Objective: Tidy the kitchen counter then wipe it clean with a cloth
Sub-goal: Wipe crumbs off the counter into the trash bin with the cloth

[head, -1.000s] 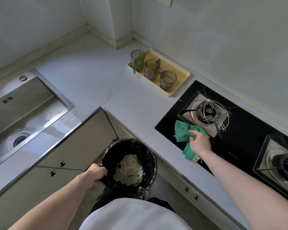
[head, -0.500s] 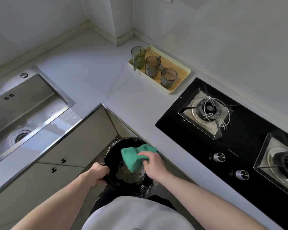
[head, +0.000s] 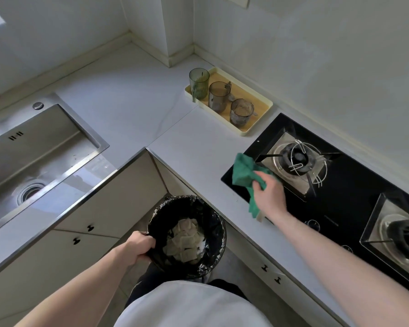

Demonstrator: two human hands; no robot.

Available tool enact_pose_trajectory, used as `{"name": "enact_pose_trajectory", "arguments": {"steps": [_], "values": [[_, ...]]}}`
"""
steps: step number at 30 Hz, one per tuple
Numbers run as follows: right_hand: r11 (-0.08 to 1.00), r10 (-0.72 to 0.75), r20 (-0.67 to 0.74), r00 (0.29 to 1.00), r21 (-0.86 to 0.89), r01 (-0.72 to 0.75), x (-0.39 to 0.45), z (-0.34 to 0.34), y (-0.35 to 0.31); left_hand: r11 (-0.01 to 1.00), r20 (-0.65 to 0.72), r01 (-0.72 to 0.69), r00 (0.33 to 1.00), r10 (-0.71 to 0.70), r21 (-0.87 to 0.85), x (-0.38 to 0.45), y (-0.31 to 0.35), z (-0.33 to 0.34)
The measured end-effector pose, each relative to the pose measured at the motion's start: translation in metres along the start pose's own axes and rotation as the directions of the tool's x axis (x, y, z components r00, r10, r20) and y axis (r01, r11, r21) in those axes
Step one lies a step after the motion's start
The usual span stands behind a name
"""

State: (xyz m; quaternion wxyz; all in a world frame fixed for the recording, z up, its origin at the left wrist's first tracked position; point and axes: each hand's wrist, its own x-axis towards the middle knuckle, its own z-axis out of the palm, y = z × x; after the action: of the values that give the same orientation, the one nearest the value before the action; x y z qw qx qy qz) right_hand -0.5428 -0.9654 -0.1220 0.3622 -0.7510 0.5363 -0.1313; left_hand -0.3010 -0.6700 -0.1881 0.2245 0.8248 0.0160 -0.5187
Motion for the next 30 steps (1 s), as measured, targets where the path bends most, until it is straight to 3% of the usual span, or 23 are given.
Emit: {"name": "enact_pose_trajectory", "arguments": {"steps": [7, 15, 17, 23, 26, 30], "values": [[0.969, 0.178, 0.066, 0.982, -0.184, -0.164, 0.051, -0.007, 0.027, 1.000, -0.002, 0.006, 1.000, -0.006, 0.011, 0.003, 0.000, 0.000], [0.896, 0.274, 0.021, 0.962, -0.368, -0.247, 0.073, 0.027, 0.016, 1.000, 0.029, 0.013, 0.999, -0.012, -0.006, 0.007, 0.003, -0.004], [0.913, 0.235, 0.032, 0.972, -0.349, -0.209, 0.068, 0.032, 0.014, 1.000, 0.024, 0.015, 1.000, -0.016, 0.004, 0.007, 0.002, -0.005], [0.936, -0.024, 0.171, 0.985, -0.342, 0.082, 0.021, 0.054, 0.009, 1.000, 0.014, 0.006, 1.000, -0.006, -0.006, 0.008, 0.004, -0.004], [0.936, -0.049, 0.225, 0.973, -0.330, 0.124, -0.005, 0.066, 0.005, 1.000, 0.007, 0.005, 1.000, -0.005, -0.003, 0.004, 0.005, -0.003], [0.971, -0.093, 0.320, 0.943, -0.179, 0.156, -0.054, 0.101, -0.017, 1.000, 0.011, 0.015, 1.000, -0.015, -0.001, 0.004, 0.005, -0.002]]}}
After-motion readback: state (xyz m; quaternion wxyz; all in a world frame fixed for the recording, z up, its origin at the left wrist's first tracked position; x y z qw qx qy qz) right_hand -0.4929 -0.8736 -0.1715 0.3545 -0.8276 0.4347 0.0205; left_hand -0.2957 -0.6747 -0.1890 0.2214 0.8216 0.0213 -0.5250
